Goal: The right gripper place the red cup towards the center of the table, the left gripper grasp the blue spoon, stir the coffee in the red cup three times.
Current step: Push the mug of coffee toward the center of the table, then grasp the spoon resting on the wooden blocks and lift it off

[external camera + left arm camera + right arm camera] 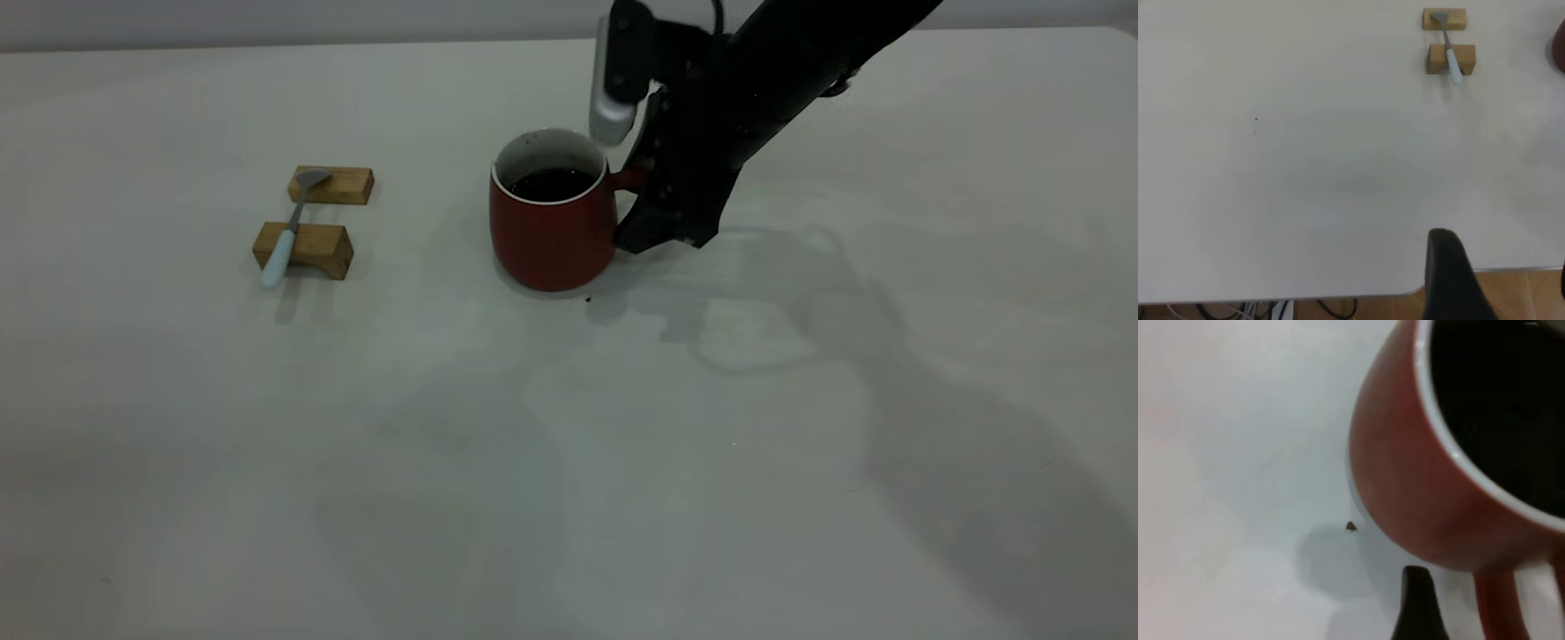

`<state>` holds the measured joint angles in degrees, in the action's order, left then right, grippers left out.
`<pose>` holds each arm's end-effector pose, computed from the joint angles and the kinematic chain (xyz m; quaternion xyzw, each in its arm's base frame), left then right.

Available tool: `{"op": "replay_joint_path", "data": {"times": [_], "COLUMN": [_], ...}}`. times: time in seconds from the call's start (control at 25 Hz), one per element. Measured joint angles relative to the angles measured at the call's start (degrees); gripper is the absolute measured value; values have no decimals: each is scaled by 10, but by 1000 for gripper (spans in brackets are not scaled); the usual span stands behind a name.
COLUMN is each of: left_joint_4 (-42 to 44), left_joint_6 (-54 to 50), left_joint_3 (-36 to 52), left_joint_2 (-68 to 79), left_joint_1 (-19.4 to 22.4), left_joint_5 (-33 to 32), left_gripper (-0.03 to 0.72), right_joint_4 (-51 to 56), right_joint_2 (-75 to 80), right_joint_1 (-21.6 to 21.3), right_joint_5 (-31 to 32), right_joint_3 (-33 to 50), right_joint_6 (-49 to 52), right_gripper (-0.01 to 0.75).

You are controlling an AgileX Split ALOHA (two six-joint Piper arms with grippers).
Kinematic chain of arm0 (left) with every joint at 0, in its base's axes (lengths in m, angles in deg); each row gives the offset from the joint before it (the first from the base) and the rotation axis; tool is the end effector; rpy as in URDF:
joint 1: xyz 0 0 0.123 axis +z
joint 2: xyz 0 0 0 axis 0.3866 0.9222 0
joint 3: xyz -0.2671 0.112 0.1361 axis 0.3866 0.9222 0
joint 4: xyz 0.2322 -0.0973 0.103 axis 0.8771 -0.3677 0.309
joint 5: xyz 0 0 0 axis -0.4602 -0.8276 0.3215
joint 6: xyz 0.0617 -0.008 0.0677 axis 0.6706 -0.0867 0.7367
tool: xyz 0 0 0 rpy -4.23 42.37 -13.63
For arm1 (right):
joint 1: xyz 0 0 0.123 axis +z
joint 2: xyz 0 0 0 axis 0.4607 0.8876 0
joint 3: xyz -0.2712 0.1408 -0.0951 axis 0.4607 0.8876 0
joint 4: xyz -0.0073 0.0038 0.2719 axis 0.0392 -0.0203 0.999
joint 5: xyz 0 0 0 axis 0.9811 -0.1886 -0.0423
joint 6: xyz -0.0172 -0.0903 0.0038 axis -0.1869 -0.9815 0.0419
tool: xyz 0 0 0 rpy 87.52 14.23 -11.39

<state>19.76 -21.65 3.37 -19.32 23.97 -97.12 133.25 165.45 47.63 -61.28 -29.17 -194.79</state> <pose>-0.0259 -0.0005 0.2762 0.0068 0.8709 0.0143 0.4912 0.4623 0.2068 0.0254 -0.6455 0.7030 0.0952 0.2828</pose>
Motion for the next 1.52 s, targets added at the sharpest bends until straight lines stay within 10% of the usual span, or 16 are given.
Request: {"op": "replay_joint_path", "data": {"times": [0.36,0.68,1.04,1.52], "left_joint_4": [0,0,0,0], "left_joint_6": [0,0,0,0], "left_joint_3": [0,0,0,0], "left_joint_2": [0,0,0,0], "left_joint_1": [0,0,0,0], "left_joint_5": [0,0,0,0], "left_gripper": [467,467,467,467], "right_joint_4": [-24,-25,-208,-454], "right_joint_2": [-115,-308,-577,-964], "right_joint_1": [-76,-163,-263,-277], "right_joint_5": [46,220,322,340], "right_joint_3": [85,178,273,491], "right_joint_6": [125,532,755,996], "right_gripper": [579,539,456,493]}}
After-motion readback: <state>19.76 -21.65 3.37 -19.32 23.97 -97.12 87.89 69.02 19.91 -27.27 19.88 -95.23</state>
